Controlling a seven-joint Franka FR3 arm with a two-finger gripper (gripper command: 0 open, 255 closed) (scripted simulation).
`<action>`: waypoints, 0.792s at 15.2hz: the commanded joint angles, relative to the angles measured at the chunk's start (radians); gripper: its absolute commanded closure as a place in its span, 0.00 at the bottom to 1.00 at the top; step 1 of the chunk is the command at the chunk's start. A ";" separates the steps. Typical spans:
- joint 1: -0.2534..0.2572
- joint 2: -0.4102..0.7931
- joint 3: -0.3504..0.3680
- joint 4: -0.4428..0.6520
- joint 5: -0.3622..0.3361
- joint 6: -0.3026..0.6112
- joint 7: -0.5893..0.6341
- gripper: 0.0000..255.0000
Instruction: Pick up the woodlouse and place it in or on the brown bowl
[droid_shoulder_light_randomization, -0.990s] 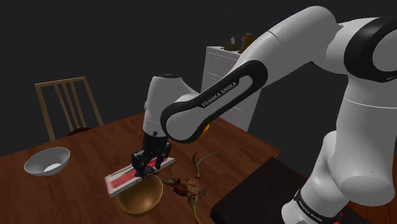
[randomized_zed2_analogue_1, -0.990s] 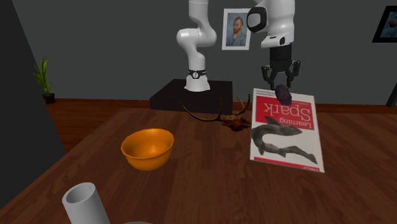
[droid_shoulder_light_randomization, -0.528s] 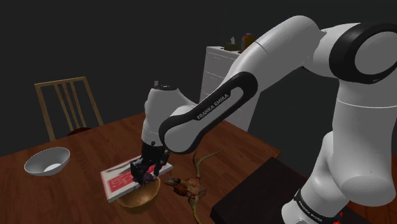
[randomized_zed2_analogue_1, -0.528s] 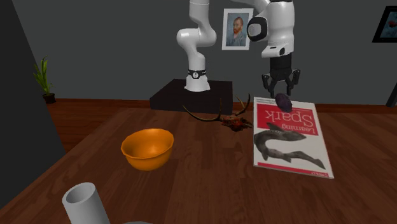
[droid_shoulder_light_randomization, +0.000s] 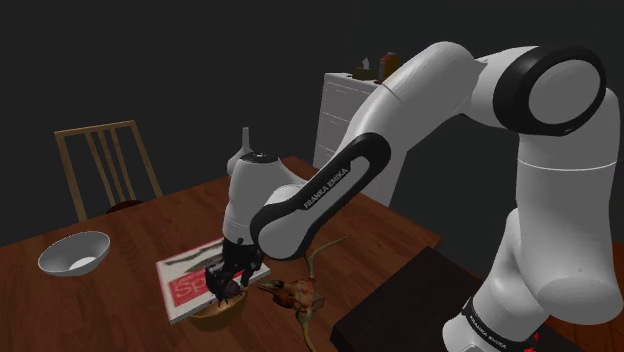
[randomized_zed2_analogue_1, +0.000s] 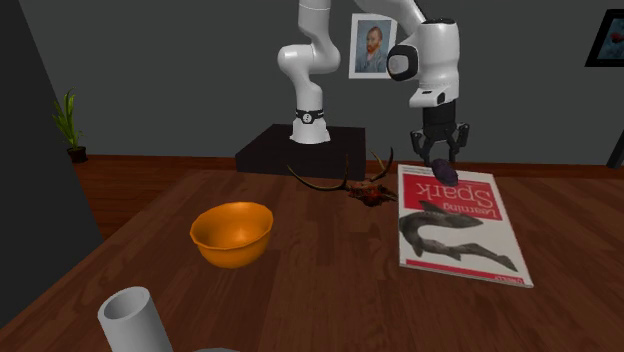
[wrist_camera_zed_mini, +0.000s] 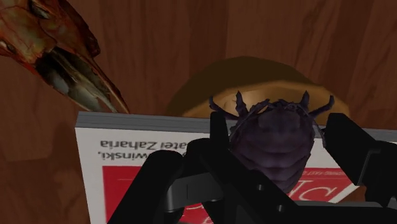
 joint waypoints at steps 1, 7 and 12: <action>0.003 0.023 -0.004 -0.004 -0.005 0.016 0.001 1.00; 0.003 0.023 -0.004 -0.004 -0.005 0.016 0.001 1.00; 0.000 0.015 -0.002 -0.016 -0.002 0.021 0.000 0.00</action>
